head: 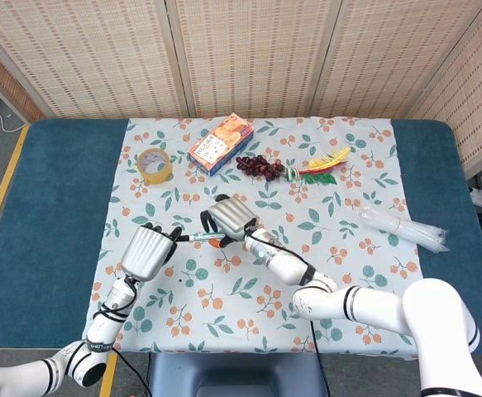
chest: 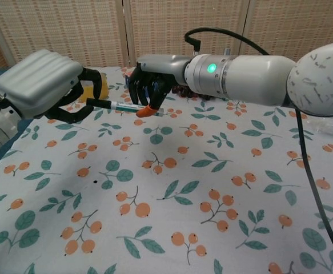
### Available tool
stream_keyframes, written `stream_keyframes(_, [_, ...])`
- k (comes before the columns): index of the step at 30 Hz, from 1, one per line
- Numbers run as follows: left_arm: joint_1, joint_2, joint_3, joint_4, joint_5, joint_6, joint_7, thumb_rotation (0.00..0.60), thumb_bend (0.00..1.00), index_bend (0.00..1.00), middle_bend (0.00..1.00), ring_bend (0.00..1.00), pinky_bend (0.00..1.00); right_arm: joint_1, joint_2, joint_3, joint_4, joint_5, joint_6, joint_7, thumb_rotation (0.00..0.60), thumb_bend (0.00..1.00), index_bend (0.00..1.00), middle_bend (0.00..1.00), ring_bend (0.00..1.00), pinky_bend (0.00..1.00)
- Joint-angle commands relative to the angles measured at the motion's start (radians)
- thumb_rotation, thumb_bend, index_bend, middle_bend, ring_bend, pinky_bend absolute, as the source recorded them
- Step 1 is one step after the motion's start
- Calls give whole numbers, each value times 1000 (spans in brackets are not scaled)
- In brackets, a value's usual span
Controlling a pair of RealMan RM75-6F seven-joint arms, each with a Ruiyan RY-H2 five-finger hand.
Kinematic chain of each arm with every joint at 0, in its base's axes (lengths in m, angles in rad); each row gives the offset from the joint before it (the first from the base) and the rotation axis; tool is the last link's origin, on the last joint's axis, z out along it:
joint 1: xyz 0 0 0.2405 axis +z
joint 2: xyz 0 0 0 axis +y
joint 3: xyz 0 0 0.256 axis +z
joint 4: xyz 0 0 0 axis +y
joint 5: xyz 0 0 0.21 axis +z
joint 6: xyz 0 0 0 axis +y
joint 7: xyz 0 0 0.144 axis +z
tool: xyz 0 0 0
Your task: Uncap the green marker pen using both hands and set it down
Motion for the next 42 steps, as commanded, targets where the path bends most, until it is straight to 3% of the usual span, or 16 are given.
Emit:
stream_keyframes(1, [2, 1, 4, 2, 3, -2, -10, 600, 771, 822, 925, 788, 800, 0, -1, -4, 2, 4, -3, -4, 600, 354, 1000, 842, 519, 177])
stream_keyframes(16, [10, 7, -1, 14, 9, 9, -57, 600, 793, 832, 945, 805, 815, 0, 12, -15, -8, 21, -13, -20, 600, 357, 1000, 842, 519, 181])
stream_keyframes(22, [37, 27, -3, 32, -17, 18, -109, 600, 782, 827, 933, 809, 819, -15, 37, -44, -33, 48, -24, -39, 600, 356, 1000, 842, 519, 183])
stream_keyframes(32, [110, 23, 78, 87, -50, -28, -216, 600, 719, 802, 903, 809, 817, -56, 66, -122, -97, 85, -19, -83, 600, 356, 1000, 842, 519, 184])
stream_keyframes(35, [143, 19, 129, 80, -28, -20, -219, 600, 652, 763, 855, 809, 816, -76, 61, -148, -113, 94, 23, -116, 600, 357, 1000, 842, 519, 184])
stream_keyframes(39, [150, 5, 148, 92, 2, -12, -212, 600, 571, 679, 766, 809, 815, -100, 43, -176, -118, 100, 75, -159, 600, 356, 996, 842, 519, 185])
stream_keyframes(42, [151, 1, 151, 94, 4, -26, -195, 600, 529, 586, 679, 809, 811, -114, 25, -188, -118, 97, 97, -179, 600, 356, 875, 823, 508, 185])
